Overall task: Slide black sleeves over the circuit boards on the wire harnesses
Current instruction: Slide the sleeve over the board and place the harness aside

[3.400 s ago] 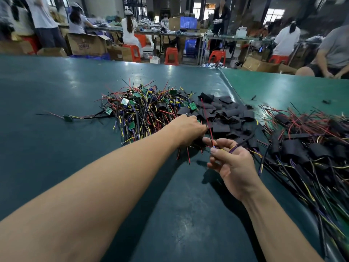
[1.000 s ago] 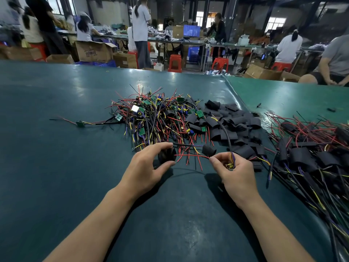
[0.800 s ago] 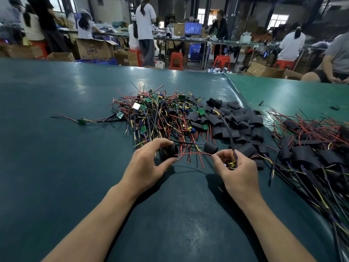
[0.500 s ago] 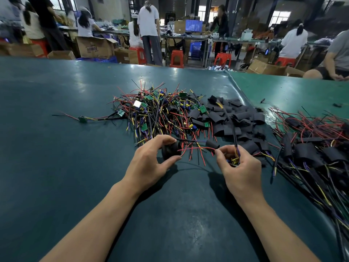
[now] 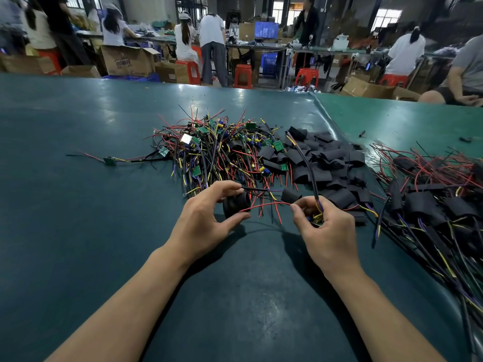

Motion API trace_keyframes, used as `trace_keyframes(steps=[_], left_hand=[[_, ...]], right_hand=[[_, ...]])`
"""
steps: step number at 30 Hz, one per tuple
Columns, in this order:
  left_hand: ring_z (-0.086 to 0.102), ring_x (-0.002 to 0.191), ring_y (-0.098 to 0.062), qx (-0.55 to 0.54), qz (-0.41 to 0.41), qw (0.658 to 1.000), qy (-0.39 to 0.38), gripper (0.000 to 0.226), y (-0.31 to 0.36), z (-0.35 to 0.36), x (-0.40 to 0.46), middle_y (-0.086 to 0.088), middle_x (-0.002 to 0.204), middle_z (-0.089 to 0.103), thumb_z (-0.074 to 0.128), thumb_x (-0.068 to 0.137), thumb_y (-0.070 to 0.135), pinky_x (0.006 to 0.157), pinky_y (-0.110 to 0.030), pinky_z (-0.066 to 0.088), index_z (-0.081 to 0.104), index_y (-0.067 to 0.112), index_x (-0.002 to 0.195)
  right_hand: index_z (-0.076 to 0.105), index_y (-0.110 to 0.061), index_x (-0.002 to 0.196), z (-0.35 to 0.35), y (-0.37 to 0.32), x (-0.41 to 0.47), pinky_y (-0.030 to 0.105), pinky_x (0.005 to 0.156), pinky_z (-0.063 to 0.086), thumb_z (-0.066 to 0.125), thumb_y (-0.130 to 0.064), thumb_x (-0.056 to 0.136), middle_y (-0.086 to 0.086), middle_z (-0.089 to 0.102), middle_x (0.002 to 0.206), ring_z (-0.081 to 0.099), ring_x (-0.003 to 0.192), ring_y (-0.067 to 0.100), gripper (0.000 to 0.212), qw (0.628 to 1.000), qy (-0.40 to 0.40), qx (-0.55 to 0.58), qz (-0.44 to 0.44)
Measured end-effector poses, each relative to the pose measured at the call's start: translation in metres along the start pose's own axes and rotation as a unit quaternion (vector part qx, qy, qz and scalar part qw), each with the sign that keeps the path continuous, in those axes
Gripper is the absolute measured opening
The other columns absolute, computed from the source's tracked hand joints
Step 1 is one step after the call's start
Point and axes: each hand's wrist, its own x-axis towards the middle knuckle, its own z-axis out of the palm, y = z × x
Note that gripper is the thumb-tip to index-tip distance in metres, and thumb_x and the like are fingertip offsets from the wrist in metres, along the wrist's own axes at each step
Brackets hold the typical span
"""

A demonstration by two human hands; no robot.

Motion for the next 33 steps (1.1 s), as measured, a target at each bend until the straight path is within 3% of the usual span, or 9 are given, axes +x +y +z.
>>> trace_keyframes(steps=[7,12,17,21,24,30,33], left_hand=[[0.063,0.108,-0.001,0.000,-0.006,1.000,0.000,0.054,-0.0022,0.0008,-0.0006,0.009,0.111,0.070,0.085,0.075,0.024,0.092,-0.023,0.051,0.059,0.016,0.121],[0.063,0.104,0.001,0.005,-0.004,1.000,-0.009,0.055,0.0003,0.0008,-0.0007,0.009,0.109,0.069,0.085,0.074,0.028,0.089,-0.015,0.047,0.059,0.015,0.121],[0.064,0.101,-0.004,0.015,-0.016,1.000,0.002,0.053,0.0004,0.0001,-0.0005,0.009,0.107,0.069,0.085,0.074,0.026,0.088,-0.016,0.048,0.060,0.018,0.119],[0.066,0.101,-0.010,0.013,-0.026,0.999,0.027,0.051,0.0013,-0.0001,0.0000,0.006,0.106,0.070,0.085,0.074,0.025,0.087,-0.029,0.053,0.061,0.016,0.118],[0.066,0.101,-0.011,0.014,-0.030,0.999,0.028,0.051,0.0016,-0.0003,0.0002,0.005,0.106,0.070,0.084,0.075,0.028,0.087,-0.032,0.053,0.061,0.013,0.119],[0.065,0.101,-0.005,0.005,-0.039,0.999,0.017,0.051,0.0014,0.0007,0.0002,0.008,0.106,0.070,0.086,0.074,0.025,0.088,-0.028,0.052,0.060,0.018,0.118],[0.065,0.100,-0.007,0.003,-0.037,0.999,0.011,0.053,0.0012,0.0006,0.0005,0.007,0.106,0.070,0.086,0.073,0.025,0.088,-0.028,0.052,0.060,0.017,0.119]], right_hand=[[0.067,-0.011,0.079,-0.0014,0.0009,0.0016,0.009,0.060,0.041,0.072,-0.011,0.087,-0.011,0.062,0.065,0.056,0.062,0.008,0.009,0.999,0.049,-0.001,0.010],[0.068,-0.009,0.084,-0.0029,0.0037,0.0033,0.032,0.066,0.045,0.072,-0.013,0.088,0.002,0.065,0.070,0.060,0.064,0.021,0.007,0.992,0.099,-0.065,-0.039],[0.070,-0.011,0.085,-0.0004,0.0022,-0.0001,0.021,0.064,0.049,0.072,-0.015,0.085,-0.002,0.065,0.071,0.060,0.062,0.012,0.005,0.994,0.063,-0.033,-0.086],[0.069,-0.011,0.084,0.0008,0.0016,-0.0014,0.032,0.059,0.053,0.069,-0.019,0.086,-0.002,0.063,0.071,0.061,0.061,0.014,0.008,0.992,0.039,-0.008,-0.119],[0.070,-0.010,0.084,0.0003,0.0021,-0.0019,0.031,0.058,0.054,0.071,-0.016,0.086,-0.002,0.064,0.071,0.061,0.061,0.013,0.006,0.993,0.017,-0.001,-0.119],[0.068,-0.013,0.079,-0.0025,0.0020,0.0029,0.009,0.062,0.040,0.067,-0.022,0.085,-0.011,0.059,0.065,0.054,0.061,0.005,0.011,0.992,0.118,-0.012,-0.043],[0.068,-0.013,0.080,-0.0021,0.0008,0.0021,0.009,0.063,0.040,0.068,-0.020,0.086,-0.011,0.061,0.067,0.055,0.061,0.003,0.009,0.993,0.105,-0.003,-0.059]])
